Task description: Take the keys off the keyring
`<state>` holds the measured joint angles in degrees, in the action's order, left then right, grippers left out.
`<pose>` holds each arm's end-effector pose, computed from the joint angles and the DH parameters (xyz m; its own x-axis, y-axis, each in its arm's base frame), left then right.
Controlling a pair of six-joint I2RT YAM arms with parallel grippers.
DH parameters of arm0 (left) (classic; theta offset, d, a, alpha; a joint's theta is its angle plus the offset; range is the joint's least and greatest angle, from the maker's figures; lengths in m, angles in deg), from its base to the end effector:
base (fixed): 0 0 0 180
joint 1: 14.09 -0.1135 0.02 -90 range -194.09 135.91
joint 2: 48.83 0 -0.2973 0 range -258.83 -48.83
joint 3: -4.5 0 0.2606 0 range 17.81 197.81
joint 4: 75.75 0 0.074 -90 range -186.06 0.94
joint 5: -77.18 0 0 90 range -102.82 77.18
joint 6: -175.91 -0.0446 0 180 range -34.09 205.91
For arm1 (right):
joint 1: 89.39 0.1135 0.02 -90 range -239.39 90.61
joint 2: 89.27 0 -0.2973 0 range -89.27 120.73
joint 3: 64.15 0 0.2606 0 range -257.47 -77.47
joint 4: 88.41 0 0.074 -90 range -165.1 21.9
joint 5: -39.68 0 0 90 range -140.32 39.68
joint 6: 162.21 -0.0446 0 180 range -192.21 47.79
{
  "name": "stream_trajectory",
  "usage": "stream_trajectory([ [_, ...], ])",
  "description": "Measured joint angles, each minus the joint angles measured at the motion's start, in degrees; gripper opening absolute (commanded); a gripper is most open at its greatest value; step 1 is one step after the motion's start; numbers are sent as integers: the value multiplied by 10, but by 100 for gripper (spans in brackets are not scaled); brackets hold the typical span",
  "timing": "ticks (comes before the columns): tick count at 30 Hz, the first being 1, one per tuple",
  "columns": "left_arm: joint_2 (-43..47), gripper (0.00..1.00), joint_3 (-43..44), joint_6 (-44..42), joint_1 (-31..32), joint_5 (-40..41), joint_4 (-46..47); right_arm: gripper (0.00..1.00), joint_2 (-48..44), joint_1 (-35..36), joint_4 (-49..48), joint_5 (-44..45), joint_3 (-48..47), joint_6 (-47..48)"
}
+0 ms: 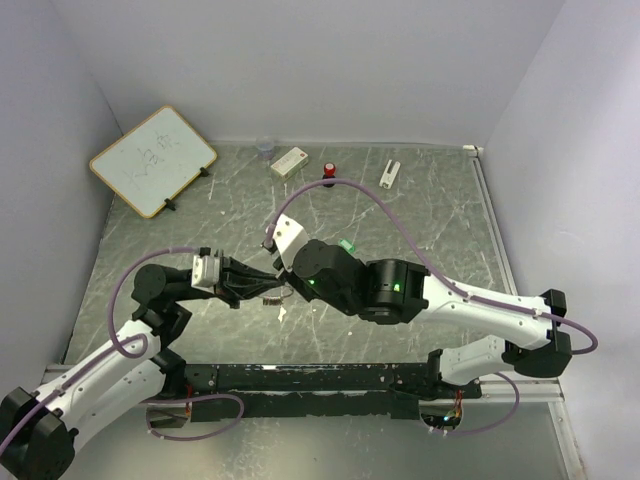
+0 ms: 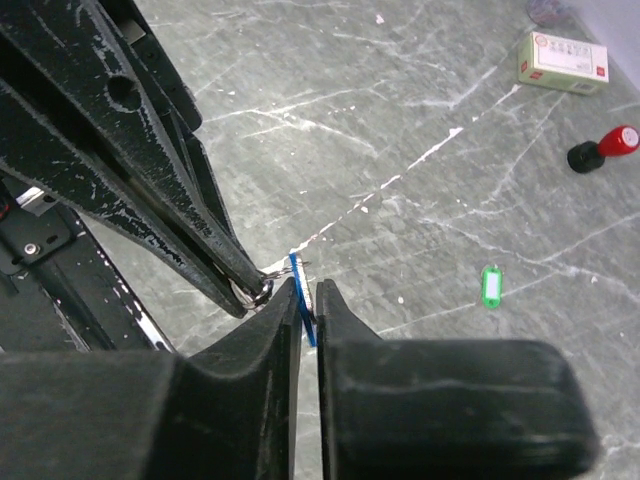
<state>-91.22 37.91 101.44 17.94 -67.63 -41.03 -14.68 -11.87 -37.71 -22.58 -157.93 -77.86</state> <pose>0.1058 -0.1092 0.3166 0.1058 -0.2482 -0.9629 0.9944 0.0329 0.1008 0.0816 0.2727 0.4265 -0.1890 -0.4508 -0.8724 -0.7635 0.6261 -0.1582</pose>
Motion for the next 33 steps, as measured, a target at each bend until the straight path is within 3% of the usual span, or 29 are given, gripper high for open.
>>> stream_trajectory([
  [7, -6, 7, 11, -12, 4, -14, 1, 16, 3, 0, 49, 15, -28, -17],
  [10, -9, 7, 12, -13, 4, -17, 5, 28, -4, 0, 57, 10, -28, -25],
  [12, -12, 7, 12, -12, 5, -27, 8, 30, -9, 0, 64, 14, -28, -29],
  [19, -16, 7, 17, -5, 11, -60, 30, 24, -29, -6, 101, 26, -34, -33],
  [24, -37, 7, 17, 17, 12, -71, 70, 33, -60, -6, 89, 2, -33, -32],
  [33, -87, 7, 17, 103, 12, -95, 190, 33, -119, -6, 2, -78, 44, -18],
])
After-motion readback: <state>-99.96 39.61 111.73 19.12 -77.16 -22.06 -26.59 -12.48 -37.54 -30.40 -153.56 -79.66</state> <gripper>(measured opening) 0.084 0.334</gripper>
